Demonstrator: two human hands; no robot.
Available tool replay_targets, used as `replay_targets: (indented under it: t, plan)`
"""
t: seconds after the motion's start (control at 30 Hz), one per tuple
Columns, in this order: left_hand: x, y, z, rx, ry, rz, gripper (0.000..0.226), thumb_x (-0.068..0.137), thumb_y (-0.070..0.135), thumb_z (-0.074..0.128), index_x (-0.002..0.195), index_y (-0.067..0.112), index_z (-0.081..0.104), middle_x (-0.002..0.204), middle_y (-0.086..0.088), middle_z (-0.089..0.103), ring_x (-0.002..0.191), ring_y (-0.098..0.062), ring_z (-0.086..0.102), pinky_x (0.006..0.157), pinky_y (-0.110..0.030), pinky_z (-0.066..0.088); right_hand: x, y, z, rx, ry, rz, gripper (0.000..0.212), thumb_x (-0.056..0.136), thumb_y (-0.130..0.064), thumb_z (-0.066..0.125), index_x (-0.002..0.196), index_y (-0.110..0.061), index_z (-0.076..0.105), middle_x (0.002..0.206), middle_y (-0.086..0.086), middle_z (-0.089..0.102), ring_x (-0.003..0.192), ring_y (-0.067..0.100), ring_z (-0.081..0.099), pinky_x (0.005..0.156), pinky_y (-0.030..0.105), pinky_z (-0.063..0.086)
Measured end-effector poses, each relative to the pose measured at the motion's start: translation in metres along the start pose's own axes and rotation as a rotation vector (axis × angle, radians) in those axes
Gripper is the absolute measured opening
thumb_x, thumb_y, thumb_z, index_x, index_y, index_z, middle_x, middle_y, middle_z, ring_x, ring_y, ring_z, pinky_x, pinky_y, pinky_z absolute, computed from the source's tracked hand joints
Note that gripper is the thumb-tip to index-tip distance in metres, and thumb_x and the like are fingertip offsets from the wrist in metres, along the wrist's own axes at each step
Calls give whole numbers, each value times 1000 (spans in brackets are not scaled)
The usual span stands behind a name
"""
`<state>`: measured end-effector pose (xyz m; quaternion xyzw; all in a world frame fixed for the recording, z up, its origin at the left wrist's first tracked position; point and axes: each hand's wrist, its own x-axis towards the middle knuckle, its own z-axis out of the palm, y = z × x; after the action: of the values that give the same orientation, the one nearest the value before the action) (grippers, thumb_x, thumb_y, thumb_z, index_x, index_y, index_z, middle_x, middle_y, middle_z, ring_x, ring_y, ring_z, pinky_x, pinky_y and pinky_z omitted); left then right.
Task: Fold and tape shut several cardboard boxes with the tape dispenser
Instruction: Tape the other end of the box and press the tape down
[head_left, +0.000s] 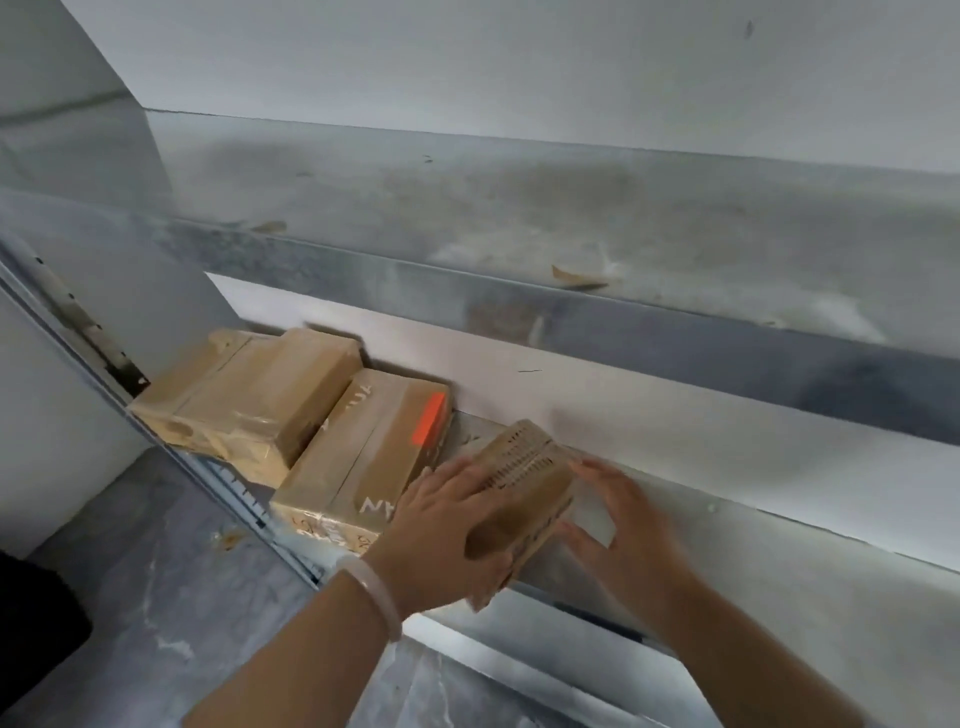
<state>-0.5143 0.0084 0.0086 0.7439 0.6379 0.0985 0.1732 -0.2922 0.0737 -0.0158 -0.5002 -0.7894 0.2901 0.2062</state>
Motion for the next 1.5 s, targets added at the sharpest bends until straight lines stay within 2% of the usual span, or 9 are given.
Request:
replay_targets:
  t: [0.1, 0.23, 0.4, 0.6, 0.77, 1.03, 1.13, 1.3, 1.5]
  plan:
    - [4, -24, -1, 130, -130, 68, 69, 84, 67, 49, 146, 52, 22, 161, 19, 4, 148, -10, -4, 121, -42, 9, -6, -7, 9, -24, 32, 68, 66, 87, -50, 65, 145, -43, 34, 148, -19, 37, 133, 4, 38, 112, 32, 37]
    - [3, -28, -1, 220, -19, -9, 79, 78, 82, 27, 148, 47, 21, 160, 17, 12, 148, -10, 7, 120, -43, 19, -10, -19, 21, -53, 65, 136, 64, 87, -48, 65, 145, -39, 37, 150, -18, 33, 136, 4, 35, 109, 21, 30]
    - [18, -38, -6, 285, 162, -109, 84, 75, 90, 21, 143, 41, 34, 149, 8, 37, 134, -20, 37, 110, -42, 33, -10, -36, 25, -104, 69, 160, 61, 91, -49, 59, 146, -45, 32, 154, -22, 24, 139, 3, 29, 112, 24, 29]
    - [29, -43, 3, 232, 31, 10, 78, 81, 81, 31, 149, 42, 21, 159, 4, 14, 147, -24, 9, 118, -45, 23, -17, -46, 29, -133, 114, 190, 61, 92, -52, 55, 147, -45, 29, 157, -21, 21, 142, 4, 25, 114, 24, 25]
    - [34, -51, -4, 219, 69, 32, 74, 80, 75, 38, 144, 40, 33, 153, 5, 29, 142, -21, 21, 110, -43, 37, -26, -51, 27, -169, 101, 199, 61, 93, -54, 51, 148, -46, 25, 158, -23, 15, 144, 3, 21, 115, 25, 23]
    - [35, -64, -5, 219, 75, 4, 86, 71, 86, 33, 145, 41, 33, 153, 5, 32, 141, -21, 27, 112, -44, 33, -51, -43, 20, -387, 124, 163, 70, 88, -70, 32, 151, -44, 17, 160, -19, 9, 149, 5, 6, 117, 24, 7]
    - [39, -47, -7, 242, 199, 131, 82, 76, 83, 32, 143, 37, 41, 152, -2, 37, 142, -27, 31, 117, -47, 24, -69, -34, 8, -432, 196, 184, 75, 85, -74, 25, 151, -41, 22, 160, -14, 17, 148, 8, 13, 114, 25, 6]
    - [52, 43, -3, 108, 367, 538, 58, 87, 57, 46, 137, 29, 52, 147, 0, 46, 137, -23, 41, 109, -47, 38, -114, -20, -28, -469, 355, 234, 68, 90, -67, 40, 148, -33, 35, 154, -7, 37, 144, 11, 27, 113, 32, 27]
    - [59, 157, 40, 143, 284, 728, 55, 85, 57, 50, 134, 33, 53, 143, 3, 51, 133, -20, 47, 110, -43, 35, -198, 18, -88, -556, 474, 417, 70, 91, -72, 28, 150, -34, 32, 155, -13, 26, 144, 8, 21, 116, 33, 18]
